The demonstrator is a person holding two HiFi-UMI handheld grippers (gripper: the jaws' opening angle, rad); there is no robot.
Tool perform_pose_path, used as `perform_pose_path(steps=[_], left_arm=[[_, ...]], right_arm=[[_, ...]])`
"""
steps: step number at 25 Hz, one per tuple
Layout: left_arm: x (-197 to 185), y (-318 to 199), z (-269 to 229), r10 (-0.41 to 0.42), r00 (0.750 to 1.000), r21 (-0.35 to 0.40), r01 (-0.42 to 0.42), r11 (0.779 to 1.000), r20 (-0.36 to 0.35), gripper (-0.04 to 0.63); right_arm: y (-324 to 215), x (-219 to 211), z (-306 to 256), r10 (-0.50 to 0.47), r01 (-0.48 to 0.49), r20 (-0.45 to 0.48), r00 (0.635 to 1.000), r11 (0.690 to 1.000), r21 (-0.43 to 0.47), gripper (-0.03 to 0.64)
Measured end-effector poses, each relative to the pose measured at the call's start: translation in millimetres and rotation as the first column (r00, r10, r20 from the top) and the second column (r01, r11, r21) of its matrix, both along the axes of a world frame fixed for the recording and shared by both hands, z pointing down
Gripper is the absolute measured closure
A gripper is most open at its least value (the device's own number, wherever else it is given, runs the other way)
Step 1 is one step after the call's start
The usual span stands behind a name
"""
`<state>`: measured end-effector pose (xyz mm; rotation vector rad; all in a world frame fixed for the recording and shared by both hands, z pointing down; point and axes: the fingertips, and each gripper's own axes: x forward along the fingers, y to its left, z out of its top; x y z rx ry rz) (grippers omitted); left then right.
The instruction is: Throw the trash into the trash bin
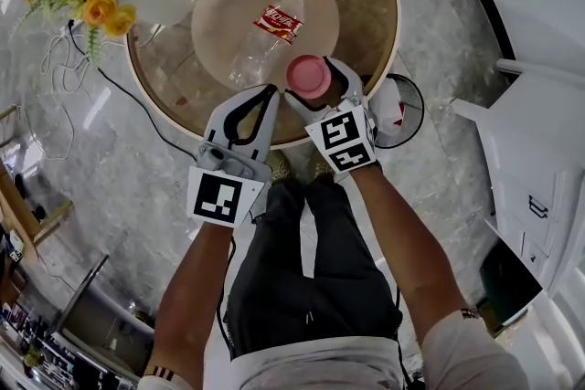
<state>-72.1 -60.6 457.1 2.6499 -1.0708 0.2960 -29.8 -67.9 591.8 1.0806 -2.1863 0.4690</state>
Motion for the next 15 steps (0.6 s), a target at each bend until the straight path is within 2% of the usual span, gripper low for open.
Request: perform_pose_path(steps=[6,15], left_arm=[[14,1,-6,0.008,1.000,0.018,-0.008,1.000,-0.001,0.595],[42,6,-23,0.029,0.999,0.037,-0.029,0.999,-0.020,0.595]], right_arm=[[7,11,-37,0.039,-0.043,0.042,0.998,0.995,0.085,0.225],[28,44,-77,0.090,-0.092,0.023,0.996,0.985,0.149,0.225]])
